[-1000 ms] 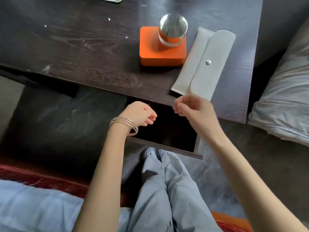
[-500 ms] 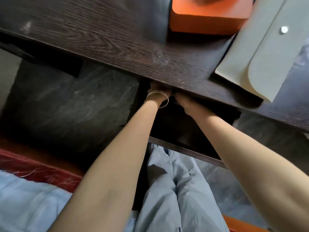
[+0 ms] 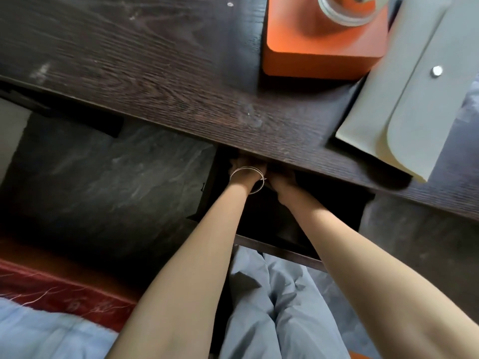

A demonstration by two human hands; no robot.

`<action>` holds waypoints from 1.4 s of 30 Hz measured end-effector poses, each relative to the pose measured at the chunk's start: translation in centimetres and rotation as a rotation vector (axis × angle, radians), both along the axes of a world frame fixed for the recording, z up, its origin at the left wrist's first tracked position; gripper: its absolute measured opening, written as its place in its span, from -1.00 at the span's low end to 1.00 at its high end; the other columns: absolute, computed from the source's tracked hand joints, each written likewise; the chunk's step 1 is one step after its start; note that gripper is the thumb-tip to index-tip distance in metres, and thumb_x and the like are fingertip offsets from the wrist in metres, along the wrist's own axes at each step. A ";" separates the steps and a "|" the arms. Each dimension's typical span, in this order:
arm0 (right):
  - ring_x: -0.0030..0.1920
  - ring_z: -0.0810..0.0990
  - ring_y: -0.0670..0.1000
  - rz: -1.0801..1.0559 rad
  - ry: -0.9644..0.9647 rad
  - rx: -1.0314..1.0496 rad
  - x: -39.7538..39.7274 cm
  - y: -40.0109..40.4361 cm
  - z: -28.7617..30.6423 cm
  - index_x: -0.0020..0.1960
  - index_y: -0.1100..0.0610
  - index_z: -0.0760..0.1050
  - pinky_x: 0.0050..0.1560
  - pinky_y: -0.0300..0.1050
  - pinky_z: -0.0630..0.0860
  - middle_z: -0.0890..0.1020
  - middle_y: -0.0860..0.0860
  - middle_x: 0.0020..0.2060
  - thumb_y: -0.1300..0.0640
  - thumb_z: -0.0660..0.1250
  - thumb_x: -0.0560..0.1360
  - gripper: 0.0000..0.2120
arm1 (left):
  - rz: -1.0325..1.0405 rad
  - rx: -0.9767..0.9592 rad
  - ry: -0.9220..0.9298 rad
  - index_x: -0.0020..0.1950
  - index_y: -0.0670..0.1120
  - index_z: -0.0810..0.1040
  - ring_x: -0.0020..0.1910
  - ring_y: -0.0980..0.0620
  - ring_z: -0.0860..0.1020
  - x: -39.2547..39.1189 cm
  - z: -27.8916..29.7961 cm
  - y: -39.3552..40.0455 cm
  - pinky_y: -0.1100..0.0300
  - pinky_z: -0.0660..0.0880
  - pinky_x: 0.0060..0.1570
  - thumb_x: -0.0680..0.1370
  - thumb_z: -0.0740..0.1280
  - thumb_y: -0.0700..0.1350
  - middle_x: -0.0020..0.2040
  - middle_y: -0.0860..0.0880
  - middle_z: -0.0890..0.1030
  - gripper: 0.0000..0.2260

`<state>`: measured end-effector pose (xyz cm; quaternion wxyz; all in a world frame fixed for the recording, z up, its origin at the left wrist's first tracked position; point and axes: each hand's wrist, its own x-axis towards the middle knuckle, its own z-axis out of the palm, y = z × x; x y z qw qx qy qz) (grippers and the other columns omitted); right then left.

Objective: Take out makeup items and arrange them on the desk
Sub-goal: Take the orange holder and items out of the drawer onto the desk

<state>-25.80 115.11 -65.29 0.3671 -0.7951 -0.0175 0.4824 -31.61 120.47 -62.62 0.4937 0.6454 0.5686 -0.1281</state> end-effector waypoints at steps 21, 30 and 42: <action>-0.38 0.64 0.00 0.206 -0.211 0.262 1.4 -4.7 27.0 -0.08 0.18 0.41 -0.17 0.03 0.65 0.63 0.11 -0.34 0.00 0.42 0.44 -0.71 | 0.250 0.150 -0.363 0.08 -0.01 0.30 -0.08 -0.04 0.59 -3.5 23.7 -2.3 0.12 0.63 -0.31 0.46 0.38 0.02 0.13 -0.10 0.44 -0.68; -0.23 0.67 0.16 0.467 -0.497 0.079 5.0 1.1 23.4 -0.17 0.10 0.33 -0.03 0.14 0.59 0.65 0.17 -0.16 -0.03 0.31 0.49 -0.76 | 0.203 0.170 -0.208 0.20 -0.07 0.34 -0.14 -0.18 0.64 1.5 20.1 2.5 0.06 0.64 -0.19 0.50 0.34 -0.05 0.14 -0.13 0.39 -0.67; -0.37 0.61 -0.07 0.242 -0.013 0.049 -1.9 -9.6 21.2 -0.18 0.16 0.54 -0.33 -0.29 0.50 0.64 0.04 -0.36 0.22 0.22 0.50 -0.85 | 0.072 -0.090 -0.060 -0.31 -0.08 0.58 -0.20 -0.14 0.65 -5.8 18.3 -5.8 -0.01 0.61 -0.04 0.46 0.23 -0.18 -0.26 -0.14 0.66 -0.80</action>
